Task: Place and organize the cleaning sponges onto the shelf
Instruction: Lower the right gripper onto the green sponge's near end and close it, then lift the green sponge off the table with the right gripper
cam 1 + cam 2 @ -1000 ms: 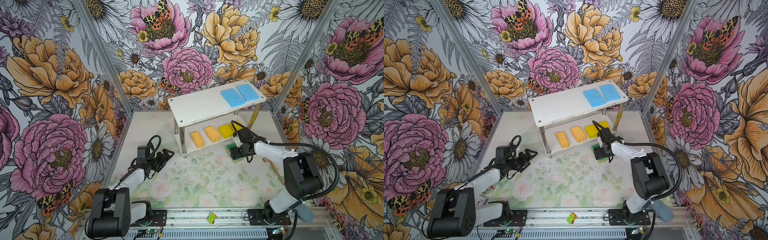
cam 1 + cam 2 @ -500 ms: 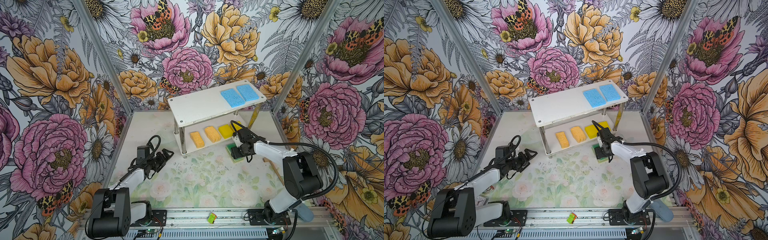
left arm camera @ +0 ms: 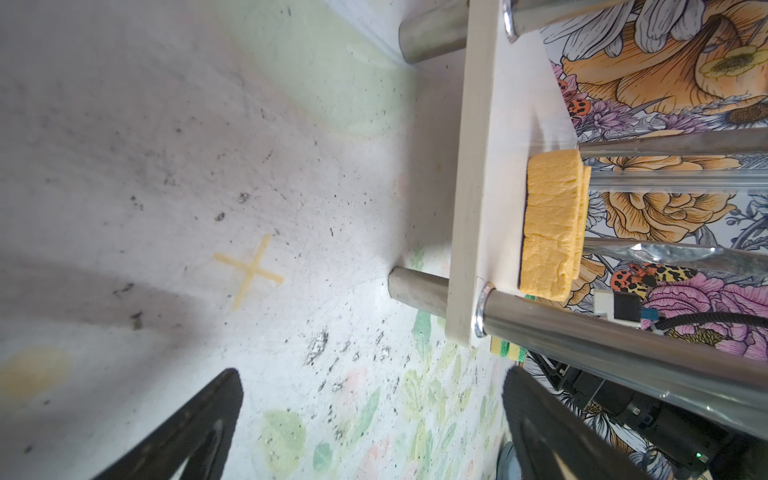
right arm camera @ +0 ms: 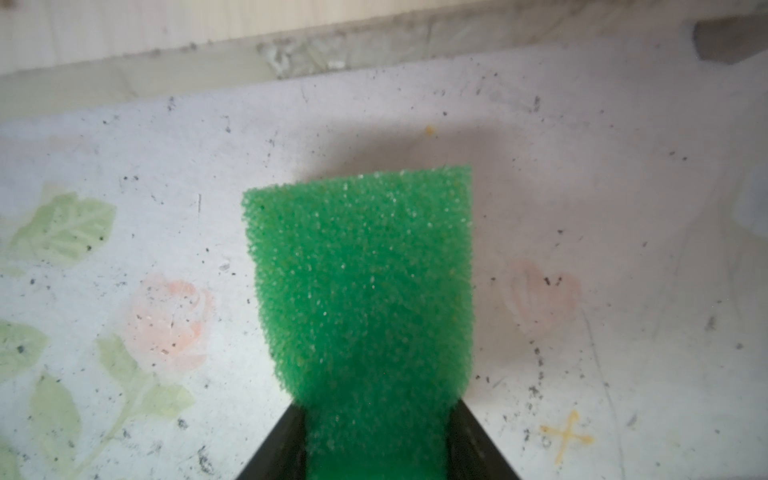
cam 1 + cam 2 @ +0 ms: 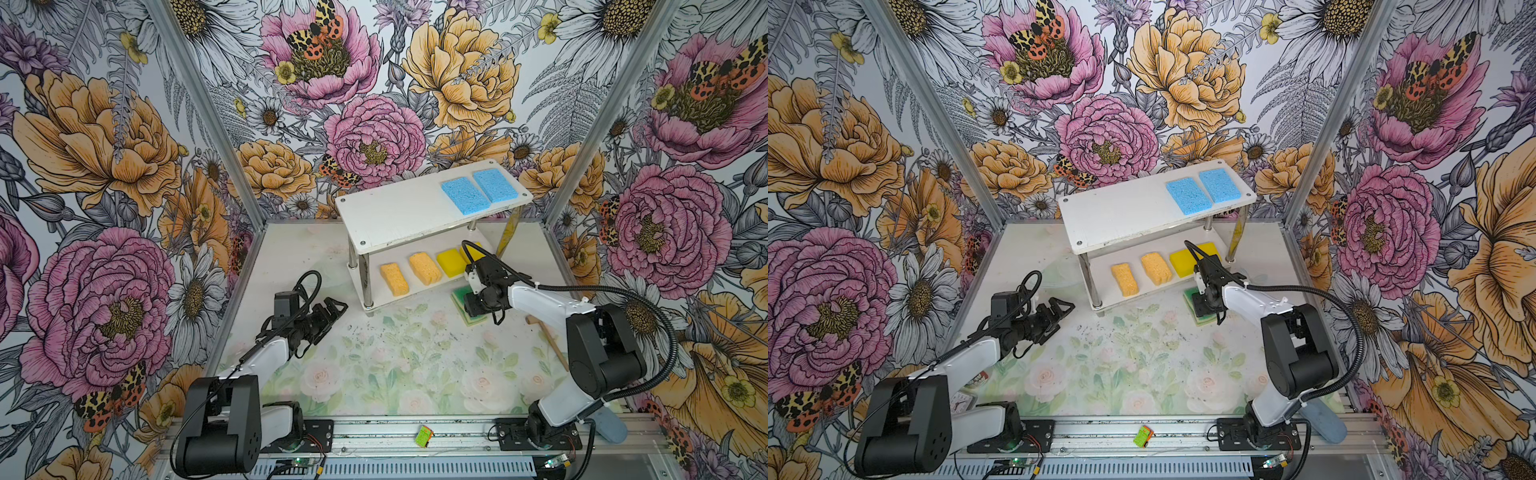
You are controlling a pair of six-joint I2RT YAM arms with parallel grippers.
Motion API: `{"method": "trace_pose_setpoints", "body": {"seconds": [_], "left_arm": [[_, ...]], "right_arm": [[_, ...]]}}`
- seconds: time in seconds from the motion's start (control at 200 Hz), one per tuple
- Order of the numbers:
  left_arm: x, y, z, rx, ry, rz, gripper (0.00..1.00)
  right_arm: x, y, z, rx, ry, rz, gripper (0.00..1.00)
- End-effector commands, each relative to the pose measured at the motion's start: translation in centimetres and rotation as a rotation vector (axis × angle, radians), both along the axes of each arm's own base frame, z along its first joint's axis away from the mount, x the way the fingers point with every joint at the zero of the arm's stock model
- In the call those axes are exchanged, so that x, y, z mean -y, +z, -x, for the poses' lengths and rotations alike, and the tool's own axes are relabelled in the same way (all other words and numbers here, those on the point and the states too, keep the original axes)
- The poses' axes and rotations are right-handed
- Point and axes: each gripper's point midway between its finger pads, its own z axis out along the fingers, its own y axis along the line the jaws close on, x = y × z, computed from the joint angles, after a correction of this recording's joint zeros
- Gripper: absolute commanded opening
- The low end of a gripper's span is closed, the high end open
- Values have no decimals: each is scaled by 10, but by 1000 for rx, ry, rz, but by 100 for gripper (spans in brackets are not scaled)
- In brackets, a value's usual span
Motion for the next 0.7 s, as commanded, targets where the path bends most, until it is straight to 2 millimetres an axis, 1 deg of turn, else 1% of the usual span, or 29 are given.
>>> {"method": "trace_pose_setpoints", "body": {"seconds": [0.0, 0.34, 0.515, 0.695], "left_arm": [[-3, -1, 2, 18, -8, -11, 99], [-3, 0, 1, 19, -7, -8, 99], [-2, 1, 1, 21, -6, -6, 99], [-2, 3, -1, 27, -9, -5, 99]], "right_arm": [[-4, 5, 4, 9, 0, -36, 48], [-7, 21, 7, 40, -4, -74, 42], [-11, 27, 14, 16, -21, -111, 39], [-14, 40, 21, 17, -23, -143, 38]]}}
